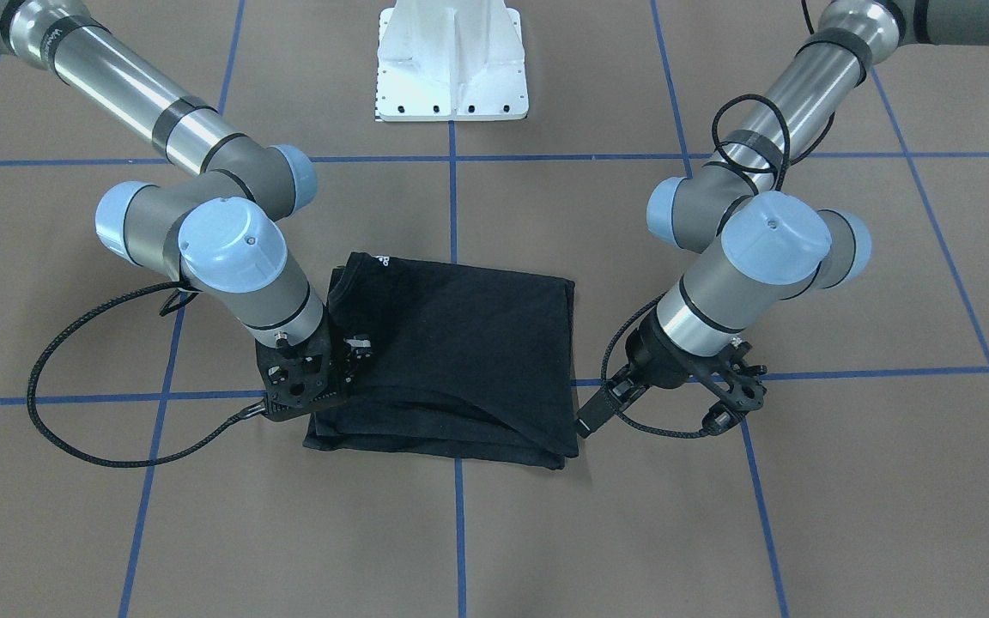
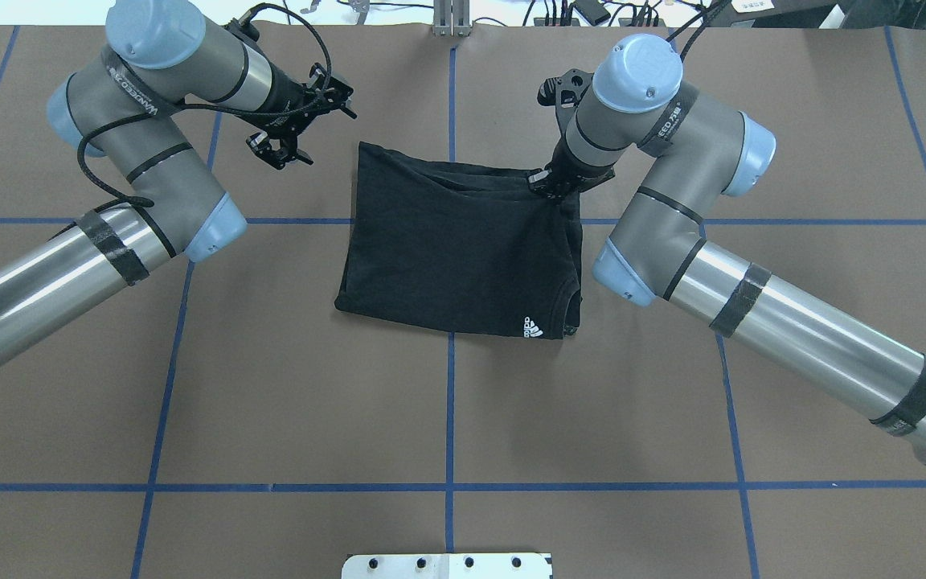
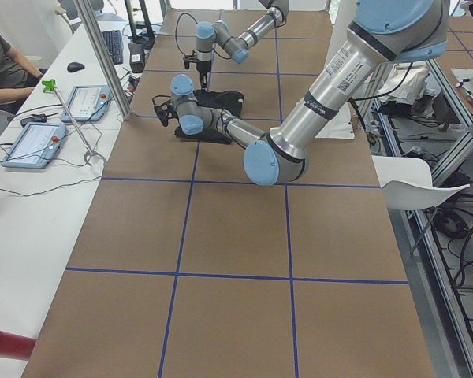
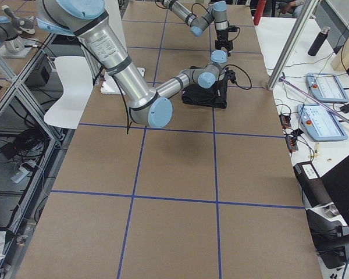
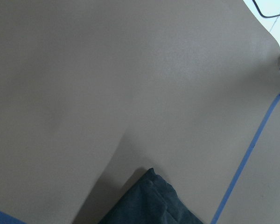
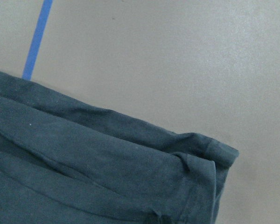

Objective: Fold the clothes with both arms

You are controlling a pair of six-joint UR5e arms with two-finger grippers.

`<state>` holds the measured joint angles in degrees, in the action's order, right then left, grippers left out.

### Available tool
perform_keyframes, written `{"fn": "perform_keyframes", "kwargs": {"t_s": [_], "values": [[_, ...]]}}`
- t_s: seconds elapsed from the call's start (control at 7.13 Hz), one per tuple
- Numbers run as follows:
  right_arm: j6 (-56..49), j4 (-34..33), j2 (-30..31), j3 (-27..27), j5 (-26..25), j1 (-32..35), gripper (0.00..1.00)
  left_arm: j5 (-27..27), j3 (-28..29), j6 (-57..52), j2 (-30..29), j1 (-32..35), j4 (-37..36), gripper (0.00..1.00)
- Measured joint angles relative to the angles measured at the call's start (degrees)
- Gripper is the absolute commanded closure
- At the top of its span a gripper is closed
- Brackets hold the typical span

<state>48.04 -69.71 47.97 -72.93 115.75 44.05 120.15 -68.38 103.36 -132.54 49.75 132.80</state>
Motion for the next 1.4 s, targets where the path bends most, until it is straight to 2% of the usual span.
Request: {"fn": "perform_keyframes", "kwargs": {"t_s": [0.14, 0.28, 0.7, 0.98, 1.26, 1.4], "values": [[0.01, -0.02, 0.0, 0.12, -0.03, 0.38, 0.12, 0.0, 0.0, 0.0, 0.0, -0.02, 0.0, 0.0], [0.08, 0.02, -0.09, 0.22, 0.03, 0.8, 0.0, 0.0, 0.0, 0.0, 0.0, -0.06, 0.0, 0.0], [0.4, -0.15, -0.63, 0.31, 0.83, 2.47, 0.0, 0.02, 0.0, -0.1, -0.03, 0.19, 0.02, 0.0], [0.14, -1.5, -0.91, 0.05, 3.33, 5.12, 0.0, 0.1, -0.53, -1.56, -0.03, 1.08, 0.06, 0.0], [-1.35, -4.71, -0.76, -0.75, 7.16, 9.38, 0.0, 0.38, -2.08, -7.86, 1.0, 2.96, -0.06, 0.0], [-5.17, -7.9, -0.35, -1.62, 8.26, 11.79, 0.0, 1.47, -4.01, -13.19, 3.44, 4.86, -0.1, 0.0]]}}
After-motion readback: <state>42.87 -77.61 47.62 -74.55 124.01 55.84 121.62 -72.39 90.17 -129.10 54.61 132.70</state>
